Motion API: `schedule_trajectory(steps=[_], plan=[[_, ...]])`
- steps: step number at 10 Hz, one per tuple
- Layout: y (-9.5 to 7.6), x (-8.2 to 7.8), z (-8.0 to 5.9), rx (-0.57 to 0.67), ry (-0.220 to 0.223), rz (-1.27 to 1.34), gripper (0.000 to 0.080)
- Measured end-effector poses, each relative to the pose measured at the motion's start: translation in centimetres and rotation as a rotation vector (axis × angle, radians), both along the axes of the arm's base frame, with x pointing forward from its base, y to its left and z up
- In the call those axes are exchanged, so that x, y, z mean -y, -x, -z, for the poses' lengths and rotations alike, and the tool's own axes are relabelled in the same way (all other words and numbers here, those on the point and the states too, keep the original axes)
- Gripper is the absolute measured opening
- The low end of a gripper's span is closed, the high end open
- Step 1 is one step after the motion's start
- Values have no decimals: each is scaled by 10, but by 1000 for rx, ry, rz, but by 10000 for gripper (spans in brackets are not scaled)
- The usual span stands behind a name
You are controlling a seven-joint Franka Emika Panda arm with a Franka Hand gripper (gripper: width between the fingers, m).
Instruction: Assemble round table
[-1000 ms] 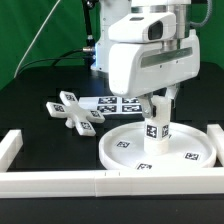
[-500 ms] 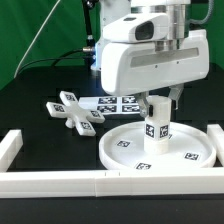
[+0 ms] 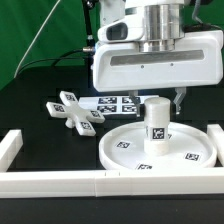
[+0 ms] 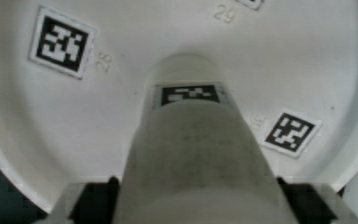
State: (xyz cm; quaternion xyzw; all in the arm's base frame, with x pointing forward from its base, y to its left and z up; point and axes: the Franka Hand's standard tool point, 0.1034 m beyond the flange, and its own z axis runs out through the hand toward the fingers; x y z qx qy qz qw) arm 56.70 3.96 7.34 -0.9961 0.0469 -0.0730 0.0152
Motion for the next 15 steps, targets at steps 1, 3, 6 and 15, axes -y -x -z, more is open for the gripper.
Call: schedule_trajectory(steps=[1,3,6,15], plan=[[0,1,0,0,-16,124,407],[0,2,1,-4,-50,295,407],[1,3,0,-30,-112,545,410],[3,3,-1,-59,-139,735,615]])
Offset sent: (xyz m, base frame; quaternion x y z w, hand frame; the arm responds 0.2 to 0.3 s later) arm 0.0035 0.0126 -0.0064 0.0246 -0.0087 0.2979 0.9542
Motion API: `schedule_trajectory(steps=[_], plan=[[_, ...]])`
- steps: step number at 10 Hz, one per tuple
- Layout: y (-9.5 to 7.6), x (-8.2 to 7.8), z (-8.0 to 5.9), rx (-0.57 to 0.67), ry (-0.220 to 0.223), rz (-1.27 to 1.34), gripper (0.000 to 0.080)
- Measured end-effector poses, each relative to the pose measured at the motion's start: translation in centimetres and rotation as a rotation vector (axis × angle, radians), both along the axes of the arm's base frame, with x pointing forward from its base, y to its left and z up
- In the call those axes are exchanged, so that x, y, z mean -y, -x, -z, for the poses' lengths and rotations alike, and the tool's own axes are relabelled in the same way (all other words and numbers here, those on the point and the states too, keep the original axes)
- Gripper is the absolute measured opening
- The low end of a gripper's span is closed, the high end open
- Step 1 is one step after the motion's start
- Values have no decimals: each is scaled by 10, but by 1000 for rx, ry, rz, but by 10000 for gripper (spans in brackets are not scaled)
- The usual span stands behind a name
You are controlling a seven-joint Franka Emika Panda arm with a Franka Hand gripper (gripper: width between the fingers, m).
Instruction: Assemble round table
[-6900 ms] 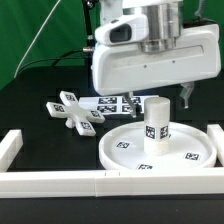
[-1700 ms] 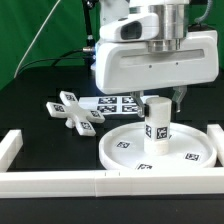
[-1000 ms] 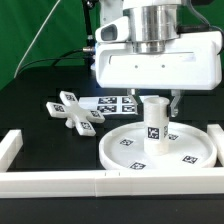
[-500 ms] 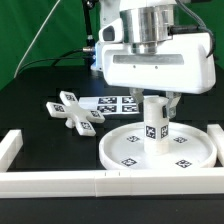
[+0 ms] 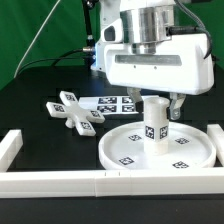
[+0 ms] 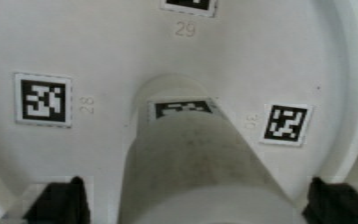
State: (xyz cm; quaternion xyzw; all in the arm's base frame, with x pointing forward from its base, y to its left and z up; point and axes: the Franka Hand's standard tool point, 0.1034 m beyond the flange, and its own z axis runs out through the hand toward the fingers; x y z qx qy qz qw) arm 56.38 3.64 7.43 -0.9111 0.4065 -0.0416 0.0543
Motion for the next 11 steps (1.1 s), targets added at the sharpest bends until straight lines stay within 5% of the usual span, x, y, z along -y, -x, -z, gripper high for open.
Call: schedule_trajectory(steps=[4,11], plan=[[-2,11,-39,-2,-24,-64,649],[0,10,-34,-10,-23,-69,649]])
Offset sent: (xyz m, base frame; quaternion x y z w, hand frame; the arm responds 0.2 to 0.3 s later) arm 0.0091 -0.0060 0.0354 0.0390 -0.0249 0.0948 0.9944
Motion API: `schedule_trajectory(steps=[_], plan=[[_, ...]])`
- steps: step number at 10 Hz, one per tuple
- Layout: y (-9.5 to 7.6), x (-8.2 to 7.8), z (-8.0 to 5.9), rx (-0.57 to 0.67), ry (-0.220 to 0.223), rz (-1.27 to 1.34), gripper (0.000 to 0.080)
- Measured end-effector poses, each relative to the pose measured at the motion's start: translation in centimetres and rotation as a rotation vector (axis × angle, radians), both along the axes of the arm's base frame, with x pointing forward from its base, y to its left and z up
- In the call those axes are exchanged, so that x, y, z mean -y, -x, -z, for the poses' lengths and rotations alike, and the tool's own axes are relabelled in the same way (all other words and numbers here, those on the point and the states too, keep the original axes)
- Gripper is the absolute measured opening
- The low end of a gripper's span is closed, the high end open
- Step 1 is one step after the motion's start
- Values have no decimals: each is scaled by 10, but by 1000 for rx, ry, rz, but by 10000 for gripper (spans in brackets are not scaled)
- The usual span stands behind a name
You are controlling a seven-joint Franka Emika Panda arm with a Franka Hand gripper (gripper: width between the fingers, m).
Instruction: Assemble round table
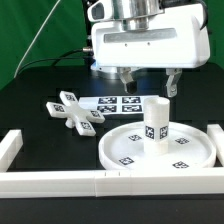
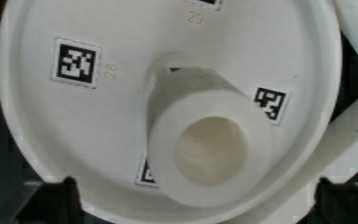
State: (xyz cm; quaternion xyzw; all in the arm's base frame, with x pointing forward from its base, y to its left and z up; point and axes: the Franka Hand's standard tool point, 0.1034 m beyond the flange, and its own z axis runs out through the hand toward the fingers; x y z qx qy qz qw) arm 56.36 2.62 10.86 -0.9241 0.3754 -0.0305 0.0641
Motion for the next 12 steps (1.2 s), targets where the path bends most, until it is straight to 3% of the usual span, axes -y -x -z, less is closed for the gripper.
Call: schedule_trajectory(steps=[1,4,6,7,10,12], plan=[[0,0,0,0,0,-2,649],[17,10,-21,-20,-2,-175,649],[22,15,-10,37,39,-352,649],[23,13,-6,54,12,-300,649],[25,16,-5,70,42,-529,649],[37,45,-3,60,54,-616,649]])
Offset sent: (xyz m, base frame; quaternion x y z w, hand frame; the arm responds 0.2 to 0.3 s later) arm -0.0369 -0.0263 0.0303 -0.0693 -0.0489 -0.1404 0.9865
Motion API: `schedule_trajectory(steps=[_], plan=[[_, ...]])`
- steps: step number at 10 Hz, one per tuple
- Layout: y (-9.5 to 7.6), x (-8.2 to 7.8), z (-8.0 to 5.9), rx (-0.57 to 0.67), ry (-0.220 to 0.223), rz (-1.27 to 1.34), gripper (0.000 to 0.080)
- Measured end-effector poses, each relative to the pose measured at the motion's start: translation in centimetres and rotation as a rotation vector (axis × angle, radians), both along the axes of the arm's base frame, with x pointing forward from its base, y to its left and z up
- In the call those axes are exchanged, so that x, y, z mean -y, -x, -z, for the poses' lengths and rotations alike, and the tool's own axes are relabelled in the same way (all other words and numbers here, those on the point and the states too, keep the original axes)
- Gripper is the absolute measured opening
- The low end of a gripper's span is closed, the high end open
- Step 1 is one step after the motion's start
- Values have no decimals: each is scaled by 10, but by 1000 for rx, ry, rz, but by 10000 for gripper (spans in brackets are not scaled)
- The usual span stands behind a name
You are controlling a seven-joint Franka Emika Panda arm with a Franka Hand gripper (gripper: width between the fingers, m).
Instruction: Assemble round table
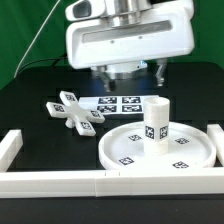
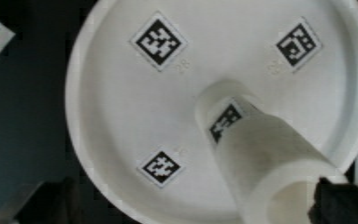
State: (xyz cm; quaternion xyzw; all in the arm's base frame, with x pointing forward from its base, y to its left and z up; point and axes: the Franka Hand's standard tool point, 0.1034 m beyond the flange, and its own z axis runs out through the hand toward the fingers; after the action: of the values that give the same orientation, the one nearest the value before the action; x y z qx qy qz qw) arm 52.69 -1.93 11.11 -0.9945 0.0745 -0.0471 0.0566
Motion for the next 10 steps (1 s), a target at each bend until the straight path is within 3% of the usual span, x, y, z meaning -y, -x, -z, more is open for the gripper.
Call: schedule_trajectory(steps=[2,7,10], plan=[[6,21,1,-10,22,-81,649],[5,19,2,2,36,-126,649],[24,31,33,-68,146,-518,649]])
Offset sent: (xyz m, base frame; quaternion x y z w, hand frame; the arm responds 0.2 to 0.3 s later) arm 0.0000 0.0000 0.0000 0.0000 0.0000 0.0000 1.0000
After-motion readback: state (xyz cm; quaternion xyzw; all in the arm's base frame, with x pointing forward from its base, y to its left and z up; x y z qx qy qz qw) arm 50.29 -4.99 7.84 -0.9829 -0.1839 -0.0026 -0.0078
